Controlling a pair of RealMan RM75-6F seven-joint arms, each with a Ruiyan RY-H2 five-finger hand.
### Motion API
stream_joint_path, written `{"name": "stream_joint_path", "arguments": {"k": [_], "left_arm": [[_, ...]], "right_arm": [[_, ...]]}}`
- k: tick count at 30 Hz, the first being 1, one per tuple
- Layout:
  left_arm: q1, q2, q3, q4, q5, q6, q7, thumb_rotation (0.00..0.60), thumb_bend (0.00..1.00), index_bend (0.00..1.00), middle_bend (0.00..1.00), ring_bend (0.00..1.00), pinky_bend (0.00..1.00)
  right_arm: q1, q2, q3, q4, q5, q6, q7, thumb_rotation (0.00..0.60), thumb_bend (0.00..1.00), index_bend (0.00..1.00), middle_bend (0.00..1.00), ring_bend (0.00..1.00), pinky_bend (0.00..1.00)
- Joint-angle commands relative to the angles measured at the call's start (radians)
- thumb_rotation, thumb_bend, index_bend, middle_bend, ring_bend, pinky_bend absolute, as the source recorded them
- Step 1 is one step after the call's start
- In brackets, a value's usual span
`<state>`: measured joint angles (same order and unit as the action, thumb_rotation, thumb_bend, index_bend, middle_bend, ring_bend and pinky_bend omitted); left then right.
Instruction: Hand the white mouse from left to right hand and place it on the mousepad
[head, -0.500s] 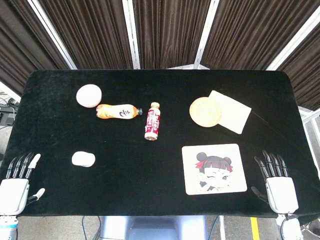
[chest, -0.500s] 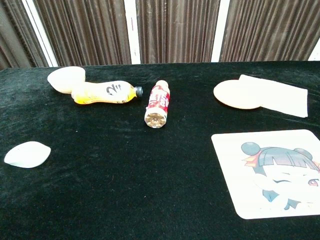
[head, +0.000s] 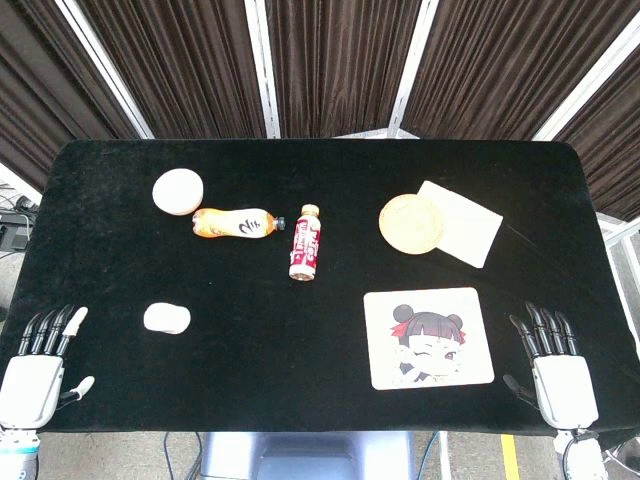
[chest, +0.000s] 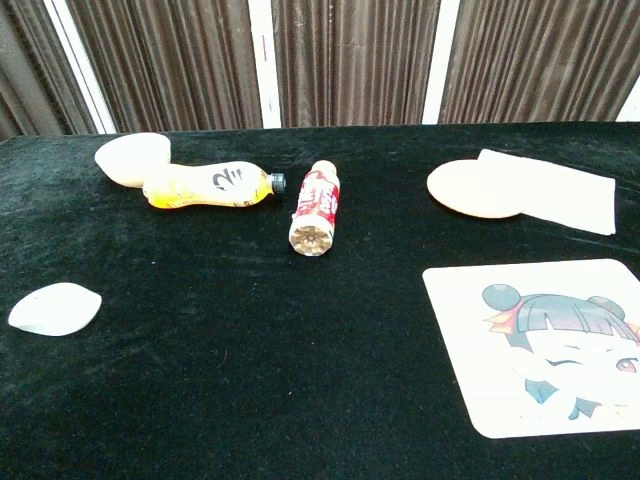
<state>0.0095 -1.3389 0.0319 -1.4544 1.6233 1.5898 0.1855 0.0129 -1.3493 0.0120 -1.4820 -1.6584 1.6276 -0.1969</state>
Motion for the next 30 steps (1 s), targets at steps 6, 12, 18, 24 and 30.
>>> {"name": "stream_joint_path", "arguments": {"k": [6,12,18,24,30], "left_arm": [[-0.028,0.008,-0.014,-0.034,-0.019,-0.047,0.031,0.600,0.12,0.00,0.00,0.00,0.00],[-0.076,0.013,-0.057,-0.074,-0.057,-0.105,0.076,0.600,0.13,0.00,0.00,0.00,0.00],[-0.125,0.019,-0.092,-0.106,-0.119,-0.185,0.111,0.600,0.16,0.07,0.00,0.00,0.00],[-0.188,0.000,-0.120,-0.108,-0.210,-0.305,0.161,0.600,0.18,0.14,0.00,0.00,0.00],[-0.237,-0.046,-0.141,-0.085,-0.310,-0.394,0.209,0.600,0.18,0.24,0.00,0.00,0.00]], "right_arm": [[0.000,0.005,0.002,-0.005,0.004,-0.004,0.006,0.600,0.09,0.12,0.00,0.00,0.00],[0.001,0.007,-0.002,-0.004,0.002,-0.009,0.011,0.600,0.09,0.12,0.00,0.00,0.00],[0.000,0.009,-0.002,-0.008,-0.002,-0.006,0.012,0.600,0.09,0.12,0.00,0.00,0.00],[0.001,0.010,-0.004,-0.009,-0.001,-0.013,0.015,0.600,0.09,0.12,0.00,0.00,0.00],[0.002,0.013,-0.003,-0.012,0.000,-0.015,0.020,0.600,0.09,0.12,0.00,0.00,0.00]]}}
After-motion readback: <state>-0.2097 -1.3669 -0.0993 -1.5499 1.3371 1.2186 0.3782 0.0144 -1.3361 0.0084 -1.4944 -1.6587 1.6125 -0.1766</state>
